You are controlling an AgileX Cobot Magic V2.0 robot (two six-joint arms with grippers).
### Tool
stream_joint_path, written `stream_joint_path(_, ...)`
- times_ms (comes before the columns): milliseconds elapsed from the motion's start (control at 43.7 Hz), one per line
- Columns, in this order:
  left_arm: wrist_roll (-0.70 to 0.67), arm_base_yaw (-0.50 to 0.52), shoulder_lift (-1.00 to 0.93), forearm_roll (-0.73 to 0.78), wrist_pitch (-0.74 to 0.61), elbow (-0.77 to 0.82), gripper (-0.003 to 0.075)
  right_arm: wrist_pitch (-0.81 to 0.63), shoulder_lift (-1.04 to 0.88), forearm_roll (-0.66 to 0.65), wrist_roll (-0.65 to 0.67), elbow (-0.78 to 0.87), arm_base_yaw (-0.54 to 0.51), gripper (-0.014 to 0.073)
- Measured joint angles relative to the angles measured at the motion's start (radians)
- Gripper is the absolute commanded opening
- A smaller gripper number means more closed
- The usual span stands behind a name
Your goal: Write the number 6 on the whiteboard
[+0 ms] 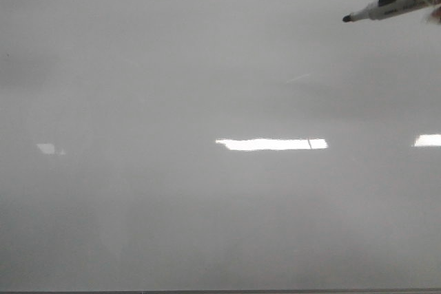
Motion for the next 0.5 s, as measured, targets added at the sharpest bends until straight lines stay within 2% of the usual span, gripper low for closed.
stream_joint_path(160, 0.0, 0.0, 0.0, -0.005, -0.006, 0.0, 0.044, -0.138, 0.034, 0.068, 0.0, 0.023, 0.0, -0.012)
stream_joint_path(344, 0.0, 0.0, 0.0, -0.005, -0.021, 0.0, 0.044, -0.291, 0.125, 0.086, 0.004, -0.002, -0.006, -0.012)
stream_joint_path(504, 0.0, 0.0, 0.0, -0.005, -0.024, 0.0, 0.044, -0.354, 0.226, 0.089, 0.004, -0.058, -0.047, -0.012)
